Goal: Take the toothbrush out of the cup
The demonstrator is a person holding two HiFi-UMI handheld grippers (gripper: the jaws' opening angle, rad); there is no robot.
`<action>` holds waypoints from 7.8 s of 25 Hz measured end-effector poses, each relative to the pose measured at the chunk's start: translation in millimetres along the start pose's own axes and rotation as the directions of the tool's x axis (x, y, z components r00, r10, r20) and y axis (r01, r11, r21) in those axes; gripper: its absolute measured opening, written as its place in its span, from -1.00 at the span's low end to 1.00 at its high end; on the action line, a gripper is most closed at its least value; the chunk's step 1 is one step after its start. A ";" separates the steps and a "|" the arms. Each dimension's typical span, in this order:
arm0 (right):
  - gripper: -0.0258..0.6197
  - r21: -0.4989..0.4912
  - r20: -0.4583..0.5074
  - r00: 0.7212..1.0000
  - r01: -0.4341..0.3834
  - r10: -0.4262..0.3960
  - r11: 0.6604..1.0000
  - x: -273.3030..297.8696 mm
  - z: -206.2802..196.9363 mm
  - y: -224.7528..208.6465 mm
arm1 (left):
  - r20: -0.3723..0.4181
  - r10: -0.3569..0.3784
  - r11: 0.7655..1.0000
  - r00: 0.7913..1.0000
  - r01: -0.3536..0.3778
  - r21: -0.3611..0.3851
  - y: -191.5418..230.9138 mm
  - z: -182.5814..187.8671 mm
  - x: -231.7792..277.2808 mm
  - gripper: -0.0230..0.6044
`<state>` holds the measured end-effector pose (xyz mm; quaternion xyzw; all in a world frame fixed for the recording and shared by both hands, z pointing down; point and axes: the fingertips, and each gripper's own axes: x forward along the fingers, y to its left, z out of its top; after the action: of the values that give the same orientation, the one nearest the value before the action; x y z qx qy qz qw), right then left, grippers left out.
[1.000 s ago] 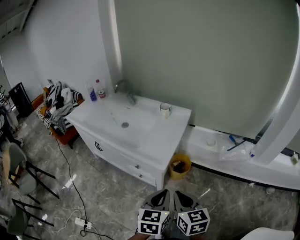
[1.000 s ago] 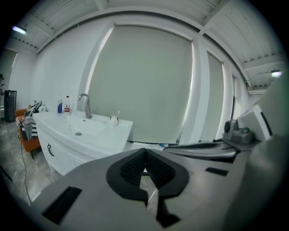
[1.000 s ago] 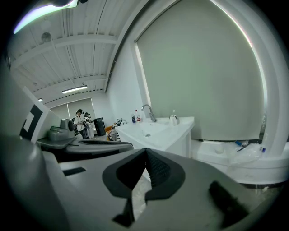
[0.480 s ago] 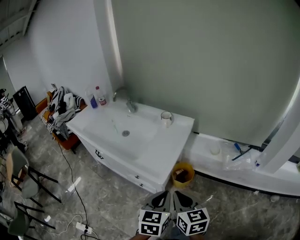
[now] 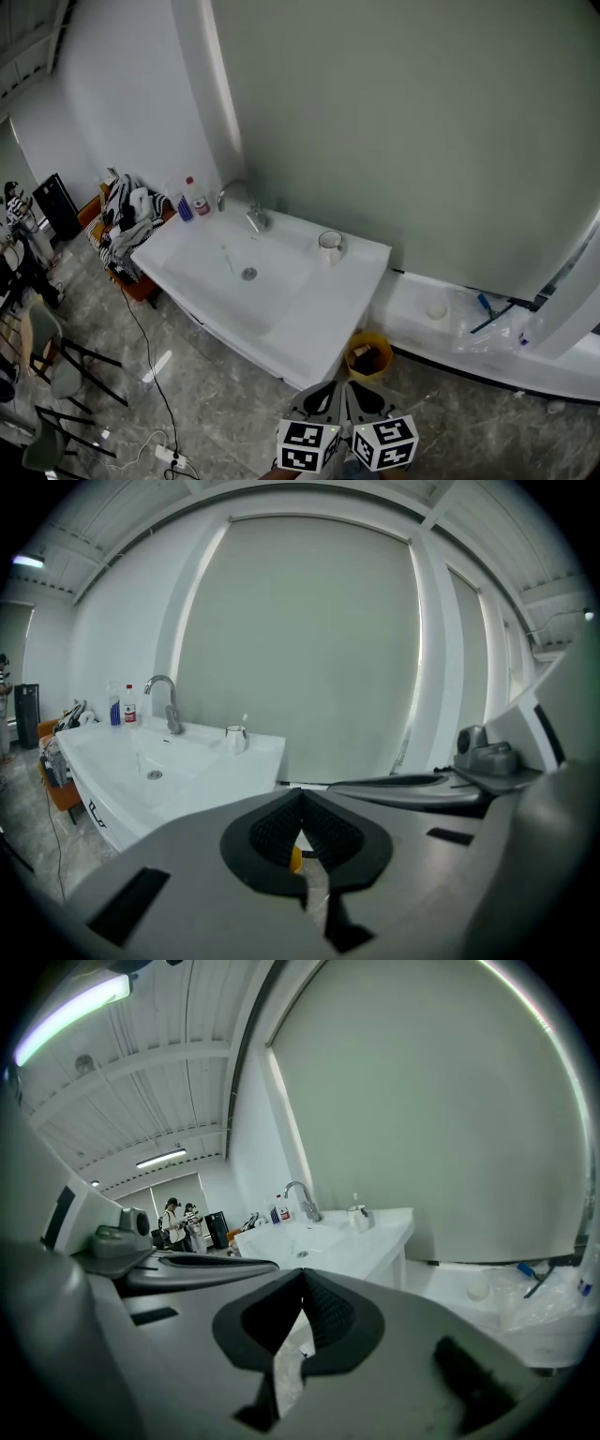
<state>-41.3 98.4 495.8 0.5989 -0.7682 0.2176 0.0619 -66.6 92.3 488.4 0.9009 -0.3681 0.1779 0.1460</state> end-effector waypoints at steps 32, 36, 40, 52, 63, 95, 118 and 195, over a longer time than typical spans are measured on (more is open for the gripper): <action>-0.89 0.017 -0.030 0.994 -0.102 0.102 0.995 57.2 30.5 -55.8 | -0.022 0.081 0.997 0.996 -0.082 -0.015 17.3 33.2 74.1 -0.90; -0.89 0.016 -0.033 0.996 -0.083 0.084 0.996 74.1 37.0 -58.7 | -0.018 0.063 0.998 0.998 -0.063 -0.020 30.3 39.9 84.9 -0.90; -0.89 0.010 -0.033 0.997 -0.069 0.069 0.998 93.0 45.2 -58.9 | -0.014 0.043 0.999 0.999 -0.043 -0.024 47.2 47.1 96.4 -0.90; -0.89 -0.007 -0.039 0.999 0.001 -0.001 1.000 146.2 68.4 -63.1 | -0.003 -0.033 0.999 0.999 0.033 -0.026 92.2 69.3 130.4 -0.90; -0.89 -0.044 -0.027 0.997 0.076 -0.078 0.996 166.9 91.5 -55.5 | 0.043 -0.093 0.995 0.995 0.095 -0.044 120.6 85.9 134.4 -0.90; -0.89 -0.094 -0.086 0.989 -0.127 0.119 0.987 213.9 124.3 -136.5 | 0.081 0.132 0.990 0.988 -0.128 -0.061 129.8 131.2 225.4 -0.90; -0.89 -0.093 -0.062 0.977 -0.209 0.204 0.973 265.9 147.2 -186.2 | 0.070 0.253 0.967 0.965 -0.252 -0.017 158.2 144.8 297.6 -0.61; -0.89 -0.133 -0.094 0.956 -0.289 0.278 0.948 299.2 156.6 -195.3 | 0.166 0.429 0.903 0.888 -0.422 -0.079 205.0 174.1 303.7 -0.83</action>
<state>87.3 -269.5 512.4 0.4678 -0.8571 0.1900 0.1020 26.1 -302.7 489.8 0.8076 -0.5715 0.1161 0.0879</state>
